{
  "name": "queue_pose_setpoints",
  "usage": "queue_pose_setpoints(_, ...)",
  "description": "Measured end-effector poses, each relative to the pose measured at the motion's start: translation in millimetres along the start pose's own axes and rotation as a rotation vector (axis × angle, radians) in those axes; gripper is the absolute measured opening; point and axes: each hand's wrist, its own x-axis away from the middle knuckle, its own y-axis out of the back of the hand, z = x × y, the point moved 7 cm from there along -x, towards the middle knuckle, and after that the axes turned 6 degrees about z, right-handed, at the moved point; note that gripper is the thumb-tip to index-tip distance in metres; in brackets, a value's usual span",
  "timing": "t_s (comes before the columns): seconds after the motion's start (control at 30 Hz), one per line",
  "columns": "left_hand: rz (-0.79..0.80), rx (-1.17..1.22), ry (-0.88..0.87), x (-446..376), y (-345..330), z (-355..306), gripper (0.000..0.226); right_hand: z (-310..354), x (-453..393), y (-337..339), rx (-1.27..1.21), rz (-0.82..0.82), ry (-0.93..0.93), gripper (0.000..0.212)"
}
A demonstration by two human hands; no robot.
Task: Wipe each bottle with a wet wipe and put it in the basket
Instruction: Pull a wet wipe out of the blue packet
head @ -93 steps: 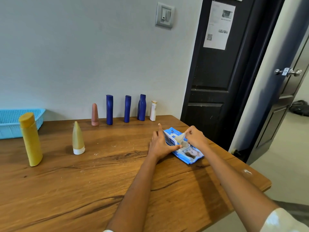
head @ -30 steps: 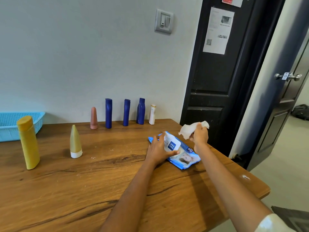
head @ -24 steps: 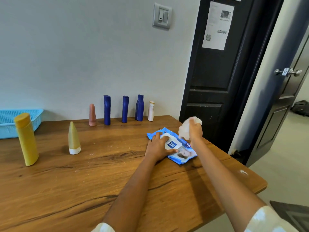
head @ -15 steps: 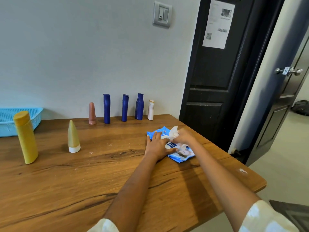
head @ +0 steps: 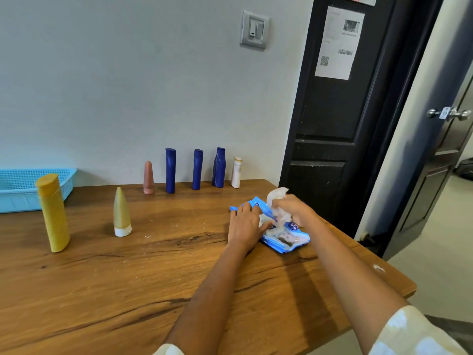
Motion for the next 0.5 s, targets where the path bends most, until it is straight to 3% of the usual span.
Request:
queue_pose_setpoints(0.1, -0.059, 0.022, -0.031, 3.8, 7.6, -4.0, 0.041, 11.2, 2.9, 6.8, -0.281, 0.03, 0.055, 0.043)
queue_pose_setpoints(0.23, 0.155, 0.007, -0.044, -1.0, -9.1, -6.4, 0.046, 17.0, -1.2, 12.5, -0.276, -0.006, 0.049, 0.053)
queue_pose_setpoints(0.33, 0.245, -0.062, -0.069, -10.9, -18.6, -11.9, 0.049, 26.0, 1.8, 7.5, -0.348, -0.016, 0.083, 0.045)
queue_pose_setpoints(0.43, 0.267, -0.093, -0.092, -18.3, -18.5, -9.6, 0.044, 34.8, 5.0, -2.9, -0.423, 0.011, 0.101, 0.04)
queue_pose_setpoints(0.5, 0.221, 0.008, -0.056, -21.0, -12.7, 2.2, 0.042, 39.5, 6.1, -10.8, -0.462, 0.044, 0.132, 0.039)
